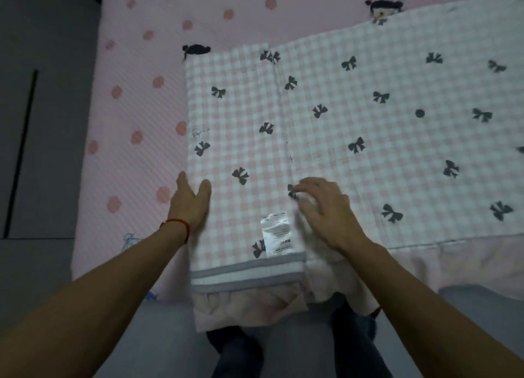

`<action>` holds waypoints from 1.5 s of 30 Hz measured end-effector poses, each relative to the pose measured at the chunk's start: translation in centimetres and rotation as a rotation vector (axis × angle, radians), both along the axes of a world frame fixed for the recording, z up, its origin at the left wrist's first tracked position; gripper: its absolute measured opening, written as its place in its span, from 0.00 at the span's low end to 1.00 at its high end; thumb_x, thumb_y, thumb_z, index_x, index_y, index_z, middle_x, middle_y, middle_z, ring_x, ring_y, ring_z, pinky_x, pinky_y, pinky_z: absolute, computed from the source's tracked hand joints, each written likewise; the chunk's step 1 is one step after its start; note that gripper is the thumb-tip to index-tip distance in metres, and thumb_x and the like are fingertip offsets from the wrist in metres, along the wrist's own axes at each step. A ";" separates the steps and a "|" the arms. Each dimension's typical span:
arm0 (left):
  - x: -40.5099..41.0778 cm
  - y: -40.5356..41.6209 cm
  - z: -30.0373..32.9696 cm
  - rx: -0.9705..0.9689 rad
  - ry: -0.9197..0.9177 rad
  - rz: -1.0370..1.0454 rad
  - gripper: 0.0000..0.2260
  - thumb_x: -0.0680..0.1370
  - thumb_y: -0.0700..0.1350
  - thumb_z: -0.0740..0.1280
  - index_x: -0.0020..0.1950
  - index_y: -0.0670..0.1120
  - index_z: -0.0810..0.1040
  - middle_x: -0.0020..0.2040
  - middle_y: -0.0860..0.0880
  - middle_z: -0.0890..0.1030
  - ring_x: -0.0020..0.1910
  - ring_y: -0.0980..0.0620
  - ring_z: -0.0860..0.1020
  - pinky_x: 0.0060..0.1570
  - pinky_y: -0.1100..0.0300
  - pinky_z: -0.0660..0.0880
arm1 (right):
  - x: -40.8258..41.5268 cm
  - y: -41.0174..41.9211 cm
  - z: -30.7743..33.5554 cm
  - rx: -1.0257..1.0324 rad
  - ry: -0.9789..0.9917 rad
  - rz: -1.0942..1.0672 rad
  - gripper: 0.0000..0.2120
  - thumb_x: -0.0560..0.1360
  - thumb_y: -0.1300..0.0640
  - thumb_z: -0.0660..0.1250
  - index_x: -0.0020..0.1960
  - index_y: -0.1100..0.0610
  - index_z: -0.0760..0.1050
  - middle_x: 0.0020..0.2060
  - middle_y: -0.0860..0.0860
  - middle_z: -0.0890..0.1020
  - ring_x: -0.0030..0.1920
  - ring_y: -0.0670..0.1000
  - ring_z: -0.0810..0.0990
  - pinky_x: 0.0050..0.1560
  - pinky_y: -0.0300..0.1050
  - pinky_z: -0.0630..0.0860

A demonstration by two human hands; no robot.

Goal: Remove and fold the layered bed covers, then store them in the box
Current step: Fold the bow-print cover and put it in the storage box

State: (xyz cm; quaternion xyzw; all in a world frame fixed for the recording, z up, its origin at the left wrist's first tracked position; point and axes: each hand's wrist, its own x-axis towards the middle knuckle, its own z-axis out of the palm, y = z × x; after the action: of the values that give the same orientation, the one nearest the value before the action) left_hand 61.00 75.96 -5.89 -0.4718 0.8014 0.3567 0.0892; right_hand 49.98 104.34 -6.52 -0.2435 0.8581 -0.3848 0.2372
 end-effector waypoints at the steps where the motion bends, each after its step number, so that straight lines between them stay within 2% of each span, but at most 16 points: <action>1: 0.0 -0.1 0.1 0.100 0.021 0.085 0.31 0.76 0.67 0.61 0.72 0.50 0.68 0.64 0.48 0.79 0.62 0.43 0.78 0.61 0.47 0.76 | 1.1 -0.6 0.5 0.002 0.008 0.163 0.21 0.79 0.42 0.56 0.69 0.43 0.74 0.73 0.44 0.71 0.72 0.47 0.66 0.73 0.60 0.63; 3: 0.0 -0.6 0.5 0.200 0.043 0.184 0.23 0.75 0.64 0.67 0.61 0.49 0.76 0.54 0.50 0.83 0.53 0.47 0.82 0.52 0.53 0.79 | 3.1 -1.8 0.2 0.057 0.025 0.378 0.25 0.80 0.42 0.59 0.76 0.42 0.65 0.80 0.44 0.60 0.78 0.47 0.58 0.76 0.58 0.56; 6: -0.1 -2.0 0.8 0.355 0.041 0.250 0.22 0.71 0.59 0.77 0.56 0.46 0.81 0.48 0.47 0.87 0.47 0.45 0.85 0.53 0.47 0.82 | 4.0 -2.1 -1.7 0.157 0.037 0.418 0.27 0.82 0.45 0.60 0.80 0.42 0.58 0.82 0.42 0.51 0.81 0.47 0.50 0.78 0.57 0.53; 9: -0.8 -2.7 2.0 0.533 0.137 0.247 0.26 0.69 0.51 0.80 0.63 0.44 0.79 0.53 0.44 0.86 0.50 0.42 0.86 0.54 0.42 0.81 | 3.7 -1.8 -2.0 0.069 -0.036 0.343 0.25 0.82 0.49 0.59 0.79 0.44 0.62 0.81 0.42 0.55 0.80 0.45 0.53 0.79 0.56 0.55; 13: -2.1 -1.5 4.7 0.664 0.277 0.135 0.28 0.74 0.46 0.77 0.71 0.48 0.72 0.61 0.43 0.83 0.57 0.40 0.83 0.55 0.37 0.79 | 2.9 -1.5 -0.8 -0.048 -0.287 0.196 0.21 0.84 0.55 0.60 0.76 0.46 0.68 0.78 0.41 0.63 0.77 0.43 0.60 0.78 0.51 0.60; 16: -3.5 1.1 7.8 0.559 0.357 0.135 0.31 0.72 0.47 0.79 0.70 0.53 0.69 0.61 0.46 0.82 0.55 0.43 0.84 0.50 0.40 0.82 | 1.9 -0.6 0.8 -0.181 -0.501 0.028 0.20 0.82 0.56 0.63 0.73 0.46 0.72 0.71 0.39 0.72 0.70 0.43 0.72 0.73 0.53 0.71; 19: -6.0 5.5 11.6 0.434 0.411 0.078 0.27 0.73 0.45 0.76 0.67 0.55 0.66 0.58 0.47 0.81 0.52 0.45 0.84 0.48 0.44 0.83 | 0.6 0.8 2.2 -0.227 -0.524 -0.088 0.15 0.82 0.53 0.65 0.67 0.47 0.78 0.64 0.40 0.80 0.62 0.38 0.78 0.69 0.47 0.74; 23: -11.4 13.6 15.5 0.195 0.408 -0.017 0.29 0.71 0.48 0.72 0.68 0.55 0.62 0.55 0.50 0.80 0.49 0.46 0.82 0.50 0.46 0.82 | -2.0 4.5 5.1 -0.321 -0.612 -0.257 0.13 0.84 0.51 0.60 0.61 0.45 0.83 0.57 0.42 0.85 0.59 0.46 0.82 0.66 0.59 0.77; 27: -17.0 22.7 15.4 -0.032 0.373 -0.185 0.31 0.73 0.48 0.68 0.72 0.55 0.59 0.52 0.49 0.77 0.49 0.43 0.79 0.51 0.50 0.78 | -4.3 9.4 8.7 -0.402 -0.663 -0.386 0.19 0.85 0.52 0.54 0.59 0.54 0.83 0.55 0.53 0.86 0.57 0.55 0.83 0.66 0.61 0.76; 30: -20.8 28.4 12.0 0.188 0.409 -0.347 0.36 0.75 0.52 0.66 0.79 0.56 0.51 0.66 0.44 0.77 0.62 0.43 0.78 0.63 0.47 0.75 | -6.7 13.6 9.6 -0.548 -0.802 -0.641 0.20 0.84 0.48 0.55 0.55 0.56 0.84 0.50 0.57 0.87 0.51 0.55 0.86 0.51 0.53 0.82; 32: -22.2 30.8 9.0 0.279 0.366 -0.512 0.34 0.79 0.53 0.63 0.82 0.51 0.50 0.74 0.45 0.68 0.72 0.46 0.69 0.73 0.50 0.67 | -8.6 16.7 8.8 -0.494 -0.810 -0.749 0.20 0.84 0.45 0.56 0.57 0.55 0.83 0.50 0.57 0.87 0.48 0.53 0.87 0.47 0.50 0.79; 33: -22.2 31.1 7.2 0.225 0.338 -0.595 0.31 0.81 0.52 0.61 0.81 0.47 0.54 0.75 0.45 0.66 0.74 0.47 0.65 0.75 0.51 0.63 | -9.3 18.0 7.9 -0.389 -0.740 -0.729 0.19 0.84 0.46 0.57 0.59 0.56 0.82 0.54 0.56 0.86 0.49 0.52 0.86 0.49 0.49 0.77; 35: -21.1 30.8 3.9 -0.008 0.284 -0.771 0.26 0.83 0.50 0.58 0.79 0.45 0.61 0.78 0.44 0.61 0.78 0.46 0.58 0.78 0.48 0.55 | -10.2 19.8 5.7 -0.116 -0.543 -0.631 0.18 0.83 0.46 0.61 0.68 0.53 0.75 0.63 0.52 0.81 0.56 0.49 0.81 0.56 0.48 0.75; 38: -18.8 29.4 0.8 -0.280 0.210 -0.953 0.25 0.85 0.53 0.52 0.82 0.52 0.55 0.83 0.50 0.48 0.81 0.51 0.43 0.78 0.44 0.43 | -10.5 20.3 4.1 0.056 -0.471 -0.450 0.25 0.80 0.42 0.65 0.75 0.47 0.66 0.66 0.46 0.76 0.62 0.49 0.76 0.63 0.49 0.75; 41: -17.9 27.5 0.9 -0.433 0.101 -0.846 0.25 0.84 0.61 0.46 0.81 0.62 0.45 0.81 0.55 0.36 0.79 0.52 0.31 0.75 0.36 0.34 | -10.5 20.7 3.7 0.010 -0.438 -0.413 0.21 0.81 0.47 0.64 0.73 0.48 0.69 0.62 0.43 0.80 0.60 0.47 0.79 0.63 0.50 0.76; 45: -19.5 24.0 1.4 -0.415 -0.016 -0.692 0.25 0.83 0.64 0.46 0.77 0.70 0.37 0.79 0.55 0.28 0.77 0.49 0.26 0.72 0.30 0.35 | -10.5 22.0 3.4 0.091 -0.452 -0.493 0.22 0.80 0.51 0.66 0.73 0.53 0.71 0.60 0.47 0.80 0.56 0.49 0.77 0.58 0.46 0.72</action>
State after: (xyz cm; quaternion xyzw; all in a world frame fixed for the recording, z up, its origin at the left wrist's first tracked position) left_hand 41.47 100.00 -4.53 -0.1848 0.9672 0.1324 0.1132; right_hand 39.51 126.34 -3.17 0.0738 0.8331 -0.4363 0.3320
